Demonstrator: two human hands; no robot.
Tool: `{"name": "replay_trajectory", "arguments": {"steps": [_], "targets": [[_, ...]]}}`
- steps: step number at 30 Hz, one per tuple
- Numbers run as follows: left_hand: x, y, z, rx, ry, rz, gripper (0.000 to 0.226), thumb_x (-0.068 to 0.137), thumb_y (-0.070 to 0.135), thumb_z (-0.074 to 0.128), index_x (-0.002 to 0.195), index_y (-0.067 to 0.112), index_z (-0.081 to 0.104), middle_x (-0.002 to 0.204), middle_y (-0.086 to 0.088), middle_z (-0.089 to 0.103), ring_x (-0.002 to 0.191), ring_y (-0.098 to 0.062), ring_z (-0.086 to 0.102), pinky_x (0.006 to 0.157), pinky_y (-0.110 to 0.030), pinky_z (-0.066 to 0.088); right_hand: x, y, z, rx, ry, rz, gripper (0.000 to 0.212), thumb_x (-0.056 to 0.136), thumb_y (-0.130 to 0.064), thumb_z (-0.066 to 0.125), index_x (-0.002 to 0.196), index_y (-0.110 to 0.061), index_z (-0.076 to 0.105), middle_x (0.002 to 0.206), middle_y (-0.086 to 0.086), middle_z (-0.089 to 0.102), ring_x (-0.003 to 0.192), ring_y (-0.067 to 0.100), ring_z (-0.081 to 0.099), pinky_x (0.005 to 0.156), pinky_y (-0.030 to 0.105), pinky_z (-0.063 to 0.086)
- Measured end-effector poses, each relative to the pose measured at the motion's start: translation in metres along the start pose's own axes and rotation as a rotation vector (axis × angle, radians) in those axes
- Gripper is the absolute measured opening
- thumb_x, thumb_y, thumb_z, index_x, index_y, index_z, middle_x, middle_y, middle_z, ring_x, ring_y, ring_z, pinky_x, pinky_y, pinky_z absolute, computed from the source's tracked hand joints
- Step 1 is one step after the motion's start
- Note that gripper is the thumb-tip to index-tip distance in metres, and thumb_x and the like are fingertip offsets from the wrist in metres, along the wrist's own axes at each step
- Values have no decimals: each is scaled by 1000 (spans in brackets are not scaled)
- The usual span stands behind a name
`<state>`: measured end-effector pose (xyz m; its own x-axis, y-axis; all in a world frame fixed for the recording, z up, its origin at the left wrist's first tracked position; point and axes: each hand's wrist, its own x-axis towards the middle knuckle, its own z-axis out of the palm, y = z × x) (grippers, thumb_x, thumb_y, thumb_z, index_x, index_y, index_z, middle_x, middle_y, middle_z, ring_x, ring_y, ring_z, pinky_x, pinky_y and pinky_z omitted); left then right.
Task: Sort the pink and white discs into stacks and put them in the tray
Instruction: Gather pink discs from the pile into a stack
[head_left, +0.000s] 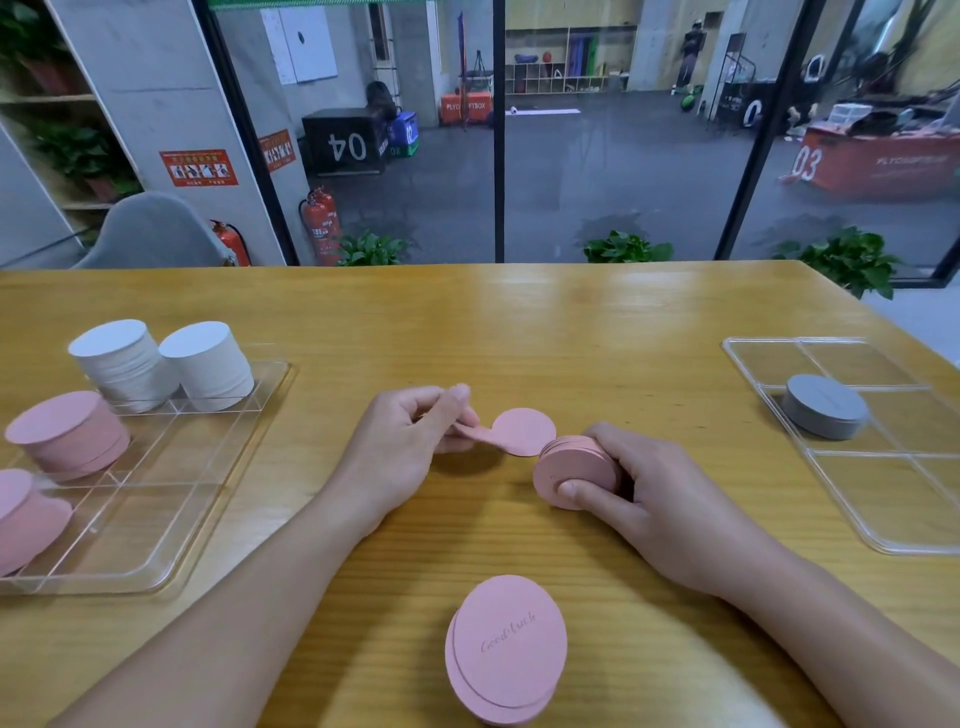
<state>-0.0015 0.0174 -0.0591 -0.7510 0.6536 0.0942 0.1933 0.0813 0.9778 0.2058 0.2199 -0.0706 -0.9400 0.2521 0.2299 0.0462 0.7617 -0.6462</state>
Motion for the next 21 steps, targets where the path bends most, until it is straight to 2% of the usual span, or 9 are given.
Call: {"name": "replay_trajectory", "arguments": {"steps": [2,3,6,10,13,16,21], "targets": [[0,0,-1,33,-12,4,14,104,25,78,99,12,83,98,-7,85,96,-21,82,101,-41,62,0,0,0,8,1,2,24,102,-46,71,91,-31,55,85,-12,62,76,14,55,68,37,48],[-1,0,-2,45,-30,7,6,99,21,83,105,18,83,100,-4,85,94,-20,82,97,-39,60,0,0,-1,11,-1,2,24,102,-46,71,92,-31,56,85,-12,62,76,14,55,69,37,48],[-1,1,-2,71,-18,30,29,94,13,87,118,28,80,115,5,81,97,-20,82,93,-36,60,0,0,-1,6,-1,-3,23,102,-46,70,94,-29,57,85,-11,63,77,15,56,70,39,50],[-3,1,3,72,-41,119,13,98,9,82,106,19,81,102,-2,83,95,-22,78,87,-35,60,0,0,0,1,-2,-1,24,102,-47,70,94,-29,57,85,-11,62,76,14,55,68,36,48],[-5,1,9,130,-58,189,9,99,13,81,99,21,82,94,1,79,87,-24,69,79,-37,52,-1,-1,0,-5,-2,-10,23,102,-48,70,95,-29,58,86,-11,63,77,15,56,68,33,47],[-7,0,14,120,-129,212,9,101,11,79,100,20,82,96,0,80,91,-26,70,84,-36,54,0,-1,-1,1,13,-11,19,102,-47,70,98,-30,61,87,-11,65,79,15,57,68,31,48],[-7,0,25,32,-232,235,16,106,2,68,106,12,81,101,0,81,89,-16,70,80,-31,55,1,0,0,-11,25,-37,17,102,-47,69,105,-31,64,93,-12,67,85,14,62,74,39,52]]}}
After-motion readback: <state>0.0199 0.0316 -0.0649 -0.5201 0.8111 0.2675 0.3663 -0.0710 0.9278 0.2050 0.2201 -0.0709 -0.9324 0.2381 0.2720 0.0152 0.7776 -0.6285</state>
